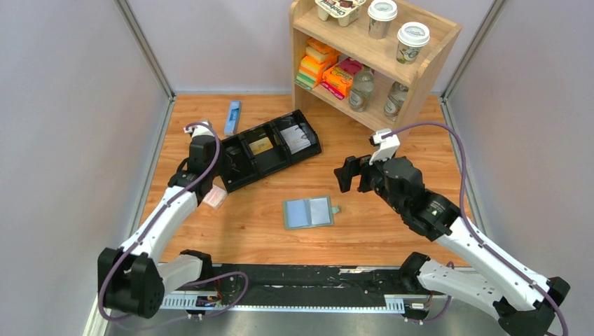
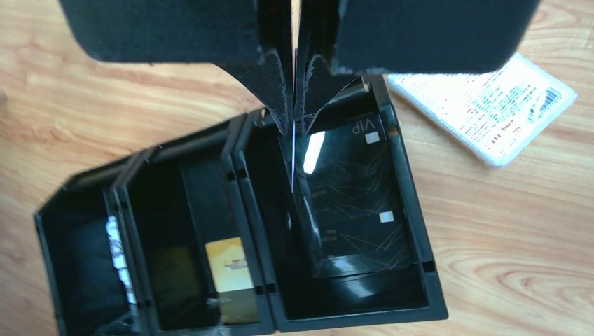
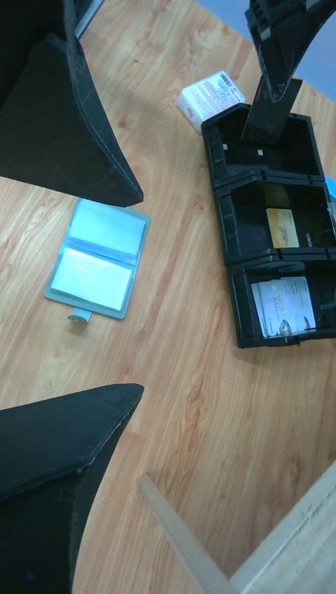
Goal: Take the credit cards out of the card holder
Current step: Place the credit card in the storage box, then reset both arms
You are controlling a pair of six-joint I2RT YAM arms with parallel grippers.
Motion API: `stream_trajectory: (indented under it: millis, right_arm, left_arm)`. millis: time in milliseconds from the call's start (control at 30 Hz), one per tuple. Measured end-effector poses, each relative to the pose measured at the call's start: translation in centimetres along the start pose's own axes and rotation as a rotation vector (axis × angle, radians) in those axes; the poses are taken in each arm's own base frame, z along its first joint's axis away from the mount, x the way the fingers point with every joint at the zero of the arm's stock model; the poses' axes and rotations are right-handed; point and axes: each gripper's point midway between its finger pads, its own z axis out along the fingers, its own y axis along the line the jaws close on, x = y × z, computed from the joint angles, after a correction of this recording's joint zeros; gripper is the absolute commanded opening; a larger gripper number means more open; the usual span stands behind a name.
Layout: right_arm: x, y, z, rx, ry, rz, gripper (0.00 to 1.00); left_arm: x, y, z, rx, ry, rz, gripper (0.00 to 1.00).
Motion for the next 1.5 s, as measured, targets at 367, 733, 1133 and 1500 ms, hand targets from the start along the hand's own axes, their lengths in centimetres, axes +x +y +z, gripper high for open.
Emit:
stream_trajectory:
  millis: [367,733,1133,1500]
  right_arm:
    - [-0.9,-1.4,-1.6,0.045,-0.070,0.017,1.00]
    - [-1.4,-2.3,-2.5,0.079,-0.106,0.023,1.00]
    - [-2.0,-6.4,-3.9,0.294,-0.158,0.030,1.00]
    - [-2.7,-11.6,-7.2,0.605,-0.188,0.020,1.00]
  left_arm:
    - [2.9,0.3,7.0,-0.068,0.096,-0.150,0.11]
    - [4.8,0.9,8.8,-0.106,0.154,-0.172,0.66]
    - [-3.7,1.1,0.1,-0.118,-0.084,-0.028,0.89]
    - [-8.9,4.8,-12.3,-0.212,-0.371,0.109,0.91]
